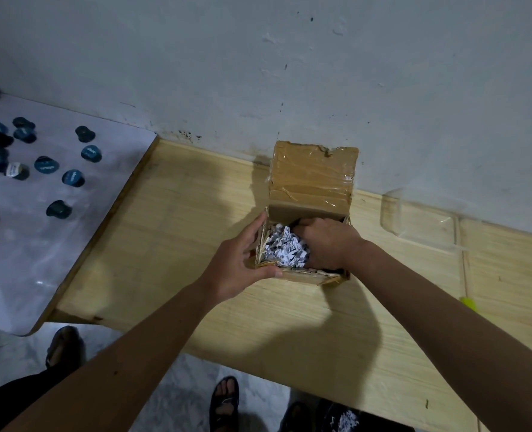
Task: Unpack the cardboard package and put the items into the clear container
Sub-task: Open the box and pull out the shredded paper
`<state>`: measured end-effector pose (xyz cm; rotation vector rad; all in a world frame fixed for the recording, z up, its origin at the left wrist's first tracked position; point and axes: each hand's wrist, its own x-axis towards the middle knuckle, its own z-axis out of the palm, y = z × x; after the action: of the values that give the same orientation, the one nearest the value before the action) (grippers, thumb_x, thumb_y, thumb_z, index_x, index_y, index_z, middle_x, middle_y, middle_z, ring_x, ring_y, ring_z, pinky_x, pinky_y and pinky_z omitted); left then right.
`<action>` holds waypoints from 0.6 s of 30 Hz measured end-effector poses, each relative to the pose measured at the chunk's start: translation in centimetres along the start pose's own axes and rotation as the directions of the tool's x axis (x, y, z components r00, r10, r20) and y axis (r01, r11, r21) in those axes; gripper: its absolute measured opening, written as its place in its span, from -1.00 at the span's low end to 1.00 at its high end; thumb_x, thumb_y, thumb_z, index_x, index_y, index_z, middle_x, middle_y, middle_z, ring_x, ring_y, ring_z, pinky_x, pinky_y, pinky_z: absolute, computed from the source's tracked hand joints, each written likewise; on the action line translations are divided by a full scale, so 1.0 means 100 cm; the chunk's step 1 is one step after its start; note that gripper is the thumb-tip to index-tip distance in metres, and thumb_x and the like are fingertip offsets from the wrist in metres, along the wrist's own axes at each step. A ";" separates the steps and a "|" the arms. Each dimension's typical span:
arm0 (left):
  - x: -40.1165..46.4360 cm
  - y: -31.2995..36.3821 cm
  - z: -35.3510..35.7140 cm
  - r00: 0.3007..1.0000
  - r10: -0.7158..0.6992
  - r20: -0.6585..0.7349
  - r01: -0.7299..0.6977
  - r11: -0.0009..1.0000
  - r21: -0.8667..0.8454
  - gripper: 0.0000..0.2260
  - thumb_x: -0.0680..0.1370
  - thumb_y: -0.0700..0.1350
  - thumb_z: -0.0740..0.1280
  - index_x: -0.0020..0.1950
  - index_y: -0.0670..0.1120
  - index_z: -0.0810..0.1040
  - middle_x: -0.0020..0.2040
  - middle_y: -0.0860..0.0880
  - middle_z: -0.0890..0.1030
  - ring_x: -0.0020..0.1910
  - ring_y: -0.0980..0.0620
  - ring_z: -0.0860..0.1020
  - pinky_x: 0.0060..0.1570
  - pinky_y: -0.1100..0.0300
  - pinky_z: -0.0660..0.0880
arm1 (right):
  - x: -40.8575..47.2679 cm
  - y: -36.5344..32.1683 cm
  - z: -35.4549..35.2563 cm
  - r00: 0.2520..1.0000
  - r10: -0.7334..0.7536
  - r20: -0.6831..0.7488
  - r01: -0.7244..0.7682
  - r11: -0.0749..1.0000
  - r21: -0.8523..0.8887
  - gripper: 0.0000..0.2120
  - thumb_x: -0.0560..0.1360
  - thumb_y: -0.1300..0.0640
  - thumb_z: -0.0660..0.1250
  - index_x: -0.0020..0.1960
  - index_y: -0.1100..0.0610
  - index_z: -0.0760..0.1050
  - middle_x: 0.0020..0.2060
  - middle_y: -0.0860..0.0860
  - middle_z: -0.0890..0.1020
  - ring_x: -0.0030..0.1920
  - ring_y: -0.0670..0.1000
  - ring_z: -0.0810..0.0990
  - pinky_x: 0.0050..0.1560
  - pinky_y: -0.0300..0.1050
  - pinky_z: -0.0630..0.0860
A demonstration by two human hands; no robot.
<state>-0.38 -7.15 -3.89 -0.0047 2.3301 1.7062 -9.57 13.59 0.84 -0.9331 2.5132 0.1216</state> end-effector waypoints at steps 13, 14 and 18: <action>0.001 -0.003 0.001 1.000 -0.022 -0.001 0.022 1.000 -0.013 0.03 0.35 -0.12 0.69 0.67 0.18 0.17 0.61 0.11 0.35 0.59 0.15 0.31 0.55 0.02 0.36 | 0.001 0.002 0.007 1.000 -0.003 -0.010 0.002 0.999 -0.050 -0.36 0.44 -0.01 0.51 0.46 0.11 0.40 0.32 0.07 0.55 0.21 0.19 0.63 0.06 0.11 0.65; 0.000 -0.003 0.001 1.000 -0.023 -0.003 0.022 1.000 -0.011 0.03 0.35 -0.12 0.69 0.67 0.19 0.16 0.61 0.11 0.34 0.59 0.15 0.31 0.55 0.02 0.35 | 0.001 0.002 0.007 1.000 -0.001 -0.016 0.001 0.999 -0.035 -0.39 0.44 -0.01 0.49 0.43 0.10 0.42 0.30 0.06 0.57 0.19 0.17 0.64 0.05 0.10 0.65; 0.000 -0.002 0.001 1.000 -0.015 -0.002 0.015 1.000 0.002 0.03 0.35 -0.07 0.68 0.66 0.24 0.14 0.63 0.09 0.32 0.61 0.10 0.29 0.56 -0.07 0.35 | 0.000 0.005 0.008 0.998 0.002 -0.055 -0.002 1.000 0.010 -0.44 0.47 0.09 0.36 0.46 0.09 0.42 0.32 0.03 0.56 0.20 0.16 0.63 0.01 0.07 0.64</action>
<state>-0.31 -7.11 -4.09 -0.0235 2.3277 1.6974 -9.59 14.20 0.07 -0.9423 2.5632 0.0847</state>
